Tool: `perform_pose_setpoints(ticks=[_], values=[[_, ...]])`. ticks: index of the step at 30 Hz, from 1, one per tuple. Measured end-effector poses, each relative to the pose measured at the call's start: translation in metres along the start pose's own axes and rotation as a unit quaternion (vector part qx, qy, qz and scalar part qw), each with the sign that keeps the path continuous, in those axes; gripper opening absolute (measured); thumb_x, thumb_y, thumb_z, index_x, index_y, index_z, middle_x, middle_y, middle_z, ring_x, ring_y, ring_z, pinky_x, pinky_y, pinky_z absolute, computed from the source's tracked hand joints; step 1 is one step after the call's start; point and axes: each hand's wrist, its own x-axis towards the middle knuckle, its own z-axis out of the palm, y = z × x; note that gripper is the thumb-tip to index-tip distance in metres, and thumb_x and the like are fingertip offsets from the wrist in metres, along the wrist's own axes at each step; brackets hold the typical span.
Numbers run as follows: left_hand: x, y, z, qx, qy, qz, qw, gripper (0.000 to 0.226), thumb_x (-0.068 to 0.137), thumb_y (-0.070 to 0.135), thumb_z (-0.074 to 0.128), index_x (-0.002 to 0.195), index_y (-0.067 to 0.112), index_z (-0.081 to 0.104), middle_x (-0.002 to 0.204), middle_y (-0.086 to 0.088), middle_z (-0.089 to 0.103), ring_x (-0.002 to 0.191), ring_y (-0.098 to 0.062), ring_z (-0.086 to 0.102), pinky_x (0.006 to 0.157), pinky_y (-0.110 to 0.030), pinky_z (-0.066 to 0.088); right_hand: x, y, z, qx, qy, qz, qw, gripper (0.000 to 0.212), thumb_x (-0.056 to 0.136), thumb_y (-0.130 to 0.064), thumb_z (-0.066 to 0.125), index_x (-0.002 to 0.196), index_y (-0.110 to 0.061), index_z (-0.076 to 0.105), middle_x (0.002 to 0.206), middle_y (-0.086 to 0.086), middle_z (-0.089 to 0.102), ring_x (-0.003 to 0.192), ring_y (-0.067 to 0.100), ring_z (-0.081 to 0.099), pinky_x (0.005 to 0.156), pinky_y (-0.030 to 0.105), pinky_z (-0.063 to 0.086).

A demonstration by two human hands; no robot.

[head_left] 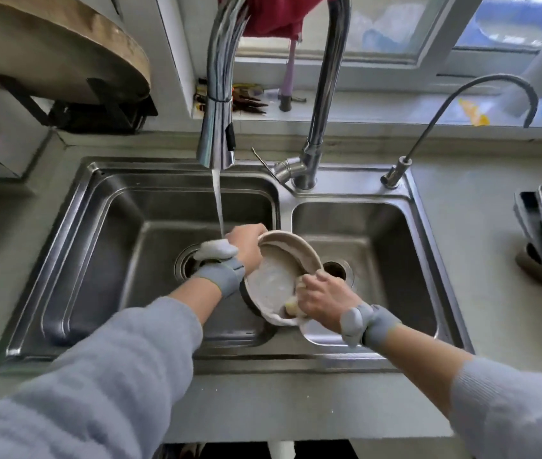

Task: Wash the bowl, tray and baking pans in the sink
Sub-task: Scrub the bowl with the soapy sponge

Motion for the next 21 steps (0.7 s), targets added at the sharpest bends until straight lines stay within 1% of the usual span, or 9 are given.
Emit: perform_pose_setpoints(ticks=[4,7,10,11,13,16,18,20,21], values=[[-0.021,-0.021,0.033,-0.172,0.028,-0.157,0.972,0.029,0.08,0.01,0.055,0.108,0.014,0.062,0.116,-0.016,0.059,0.105,-0.034,0.056,0.08,-0.029,0.04,0.0,-0.006,0.001,0.002,0.046,0.054,0.998,0.014,0.053,-0.02,0.08,0.059,-0.025,0.069,0.075,-0.008,0.066,0.081,0.017,0.063,0.075,0.032,0.042],[-0.042,-0.008,0.056,-0.326,0.011,-0.252,0.911,0.04,0.083,0.006,0.056,0.123,0.007,0.053,0.12,-0.016,0.061,0.111,-0.034,0.057,0.086,-0.03,0.043,0.0,-0.011,0.004,-0.009,0.06,0.113,0.992,0.009,0.058,-0.017,0.076,0.056,-0.021,0.068,0.071,-0.004,0.065,0.076,0.019,0.061,0.073,0.033,0.038],[-0.057,0.015,0.071,-0.442,-0.034,-0.277,0.852,0.057,0.075,0.009,0.058,0.129,0.003,0.042,0.121,-0.021,0.059,0.108,-0.035,0.06,0.092,-0.038,0.051,-0.001,-0.016,0.008,0.039,0.08,0.144,0.986,0.02,0.065,-0.011,0.054,0.051,-0.02,0.065,0.065,-0.004,0.062,0.072,0.019,0.056,0.07,0.03,0.032],[-0.056,0.019,0.073,-0.444,-0.027,-0.269,0.854,0.058,0.069,0.012,0.058,0.125,0.006,0.044,0.115,-0.02,0.061,0.103,-0.034,0.062,0.09,-0.039,0.052,-0.008,-0.014,0.011,0.04,0.097,0.142,0.984,0.022,0.065,-0.011,0.05,0.05,-0.021,0.064,0.064,-0.005,0.061,0.072,0.019,0.055,0.068,0.03,0.03],[-0.043,0.018,0.057,-0.369,-0.04,-0.216,0.903,0.041,0.07,0.005,0.06,0.109,0.011,0.047,0.1,-0.013,0.061,0.095,-0.026,0.059,0.082,-0.028,0.048,-0.018,-0.005,0.015,0.019,0.152,0.121,0.981,0.023,0.067,-0.011,0.047,0.053,-0.021,0.063,0.063,-0.005,0.061,0.073,0.019,0.054,0.066,0.03,0.029],[-0.016,0.017,0.028,-0.284,-0.039,-0.185,0.94,0.038,0.074,-0.002,0.059,0.11,0.01,0.052,0.103,-0.014,0.062,0.099,-0.031,0.06,0.082,-0.031,0.051,-0.019,0.019,0.012,-0.027,0.17,0.09,0.981,0.024,0.071,-0.011,0.048,0.058,-0.02,0.066,0.064,-0.007,0.062,0.075,0.019,0.055,0.064,0.031,0.036],[-0.016,0.018,0.03,-0.268,0.023,-0.217,0.938,0.042,0.073,-0.001,0.059,0.112,0.011,0.051,0.102,-0.013,0.062,0.1,-0.033,0.059,0.08,-0.031,0.047,-0.01,0.019,0.003,-0.018,0.146,0.101,0.984,0.013,0.068,-0.016,0.059,0.058,-0.02,0.067,0.065,-0.006,0.063,0.072,0.019,0.06,0.065,0.03,0.039],[-0.031,0.028,0.051,-0.325,0.098,-0.252,0.906,0.046,0.072,-0.005,0.058,0.115,0.01,0.05,0.104,-0.013,0.064,0.099,-0.031,0.06,0.077,-0.026,0.042,-0.002,0.002,0.004,0.028,0.136,0.104,0.985,0.019,0.069,-0.017,0.051,0.057,-0.02,0.066,0.063,-0.005,0.063,0.07,0.019,0.062,0.068,0.031,0.035],[-0.042,0.031,0.058,-0.368,0.105,-0.263,0.886,0.047,0.073,-0.008,0.057,0.117,0.008,0.051,0.106,-0.014,0.064,0.098,-0.029,0.061,0.075,-0.023,0.039,-0.001,-0.008,0.006,0.057,0.136,0.098,0.984,0.025,0.069,-0.015,0.044,0.057,-0.02,0.065,0.061,-0.005,0.062,0.069,0.019,0.061,0.068,0.031,0.032]])
